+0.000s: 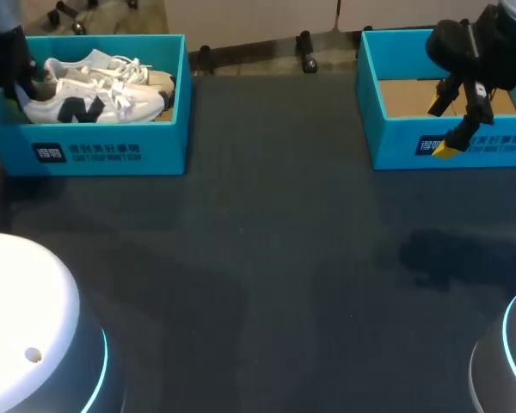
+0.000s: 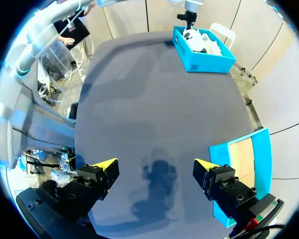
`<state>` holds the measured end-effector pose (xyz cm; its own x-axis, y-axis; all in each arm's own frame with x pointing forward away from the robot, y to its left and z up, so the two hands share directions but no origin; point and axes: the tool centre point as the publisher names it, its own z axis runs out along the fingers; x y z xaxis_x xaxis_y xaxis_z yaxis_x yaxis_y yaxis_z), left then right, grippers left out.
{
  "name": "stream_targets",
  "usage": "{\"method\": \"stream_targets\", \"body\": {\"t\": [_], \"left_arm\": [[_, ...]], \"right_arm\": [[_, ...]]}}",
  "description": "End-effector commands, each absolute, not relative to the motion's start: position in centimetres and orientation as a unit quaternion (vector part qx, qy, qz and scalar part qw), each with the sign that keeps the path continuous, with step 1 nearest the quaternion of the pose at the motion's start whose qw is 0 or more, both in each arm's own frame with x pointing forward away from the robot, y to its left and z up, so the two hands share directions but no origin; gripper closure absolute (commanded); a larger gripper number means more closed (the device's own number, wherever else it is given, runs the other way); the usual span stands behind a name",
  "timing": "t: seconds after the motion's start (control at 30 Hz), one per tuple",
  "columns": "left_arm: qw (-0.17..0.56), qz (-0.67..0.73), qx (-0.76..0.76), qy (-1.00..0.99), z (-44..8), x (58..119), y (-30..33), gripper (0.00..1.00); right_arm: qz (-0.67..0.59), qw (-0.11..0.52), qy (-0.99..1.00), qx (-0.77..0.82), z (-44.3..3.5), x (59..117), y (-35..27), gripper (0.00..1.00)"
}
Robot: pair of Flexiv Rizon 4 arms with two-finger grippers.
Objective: Take the shoe out of the shoebox, open the shoe tongue, remove and reinsert the insole, then place the shoe into the shoebox
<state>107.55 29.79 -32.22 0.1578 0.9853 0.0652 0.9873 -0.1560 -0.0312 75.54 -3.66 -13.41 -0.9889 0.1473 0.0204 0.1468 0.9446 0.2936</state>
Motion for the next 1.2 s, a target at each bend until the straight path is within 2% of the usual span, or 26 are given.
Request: {"method": "stream_targets", "body": {"t": [0.03,0.97,1.2], "left_arm": [[0.039,-0.012,-0.757,-0.652,-30.2,107.9,30.0,1.0],[0.046,-0.008,-0.754,-0.655,-21.0,108.8,30.2,1.0],[0.048,-0.009,-0.751,-0.658,-20.4,108.6,30.2,1.0]], "right_arm": [[0.147,-0.001,0.986,0.075,-13.4,75.7,-3.6,0.0],[0.147,-0.001,0.986,0.075,-13.4,75.7,-3.6,0.0],[0.147,-0.001,0.986,0.075,-13.4,75.7,-3.6,0.0]]}}
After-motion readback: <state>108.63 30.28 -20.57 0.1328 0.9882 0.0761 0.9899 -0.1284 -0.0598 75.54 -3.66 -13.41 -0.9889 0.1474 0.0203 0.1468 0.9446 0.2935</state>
